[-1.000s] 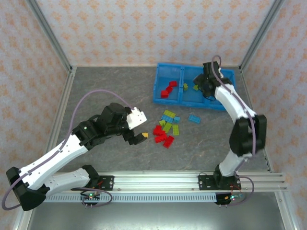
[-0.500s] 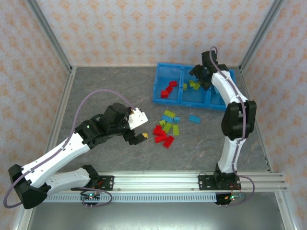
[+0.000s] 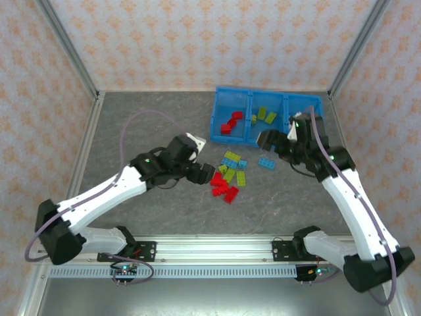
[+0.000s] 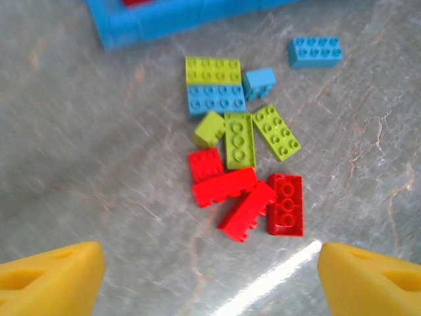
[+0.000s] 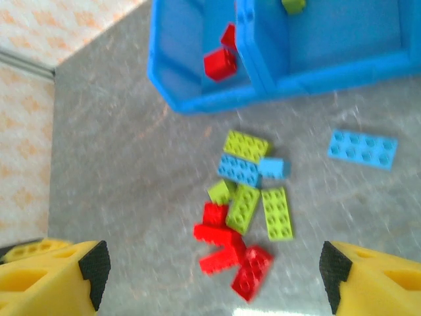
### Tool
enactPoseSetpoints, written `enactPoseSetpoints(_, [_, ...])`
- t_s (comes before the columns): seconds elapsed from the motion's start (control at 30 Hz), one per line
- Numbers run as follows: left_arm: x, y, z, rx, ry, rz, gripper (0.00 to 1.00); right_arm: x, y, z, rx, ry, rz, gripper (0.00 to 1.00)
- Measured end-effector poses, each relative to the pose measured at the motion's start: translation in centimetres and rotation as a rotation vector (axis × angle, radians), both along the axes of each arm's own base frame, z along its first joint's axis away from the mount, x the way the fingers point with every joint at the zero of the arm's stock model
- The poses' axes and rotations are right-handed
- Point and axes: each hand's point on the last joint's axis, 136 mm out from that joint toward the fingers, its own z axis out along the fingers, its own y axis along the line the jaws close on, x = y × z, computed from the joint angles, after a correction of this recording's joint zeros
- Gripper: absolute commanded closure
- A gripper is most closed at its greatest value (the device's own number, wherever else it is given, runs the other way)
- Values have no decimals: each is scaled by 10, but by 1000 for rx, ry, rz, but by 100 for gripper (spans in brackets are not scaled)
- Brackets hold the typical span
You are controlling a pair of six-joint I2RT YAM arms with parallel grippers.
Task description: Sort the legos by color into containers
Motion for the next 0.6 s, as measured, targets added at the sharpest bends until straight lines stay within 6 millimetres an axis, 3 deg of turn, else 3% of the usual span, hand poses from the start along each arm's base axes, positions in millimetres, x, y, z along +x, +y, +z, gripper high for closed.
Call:
enactPoseSetpoints(0.07, [-8,-17,-23,9,67,3,23,-15,-4,-15,-12,43,1,15])
enactPoseSetpoints(0.17, [-20,-41,-60,78,136,-35,39,-26,-8,-36,-31,115,-5,15])
enactPoseSetpoints(0.3, [-18,-53,-100,219,176,-80,50,-28,-9,-43,-35,146,-10,15])
enactPoseSetpoints(0.4, [-13,-54,-116,287,180,-109,49,-27,-8,-46,-38,156,-11,16])
enactPoseSetpoints(0.6, [-14,-55,-129,347,192,-174,48,-26,-8,-48,-40,166,-14,15])
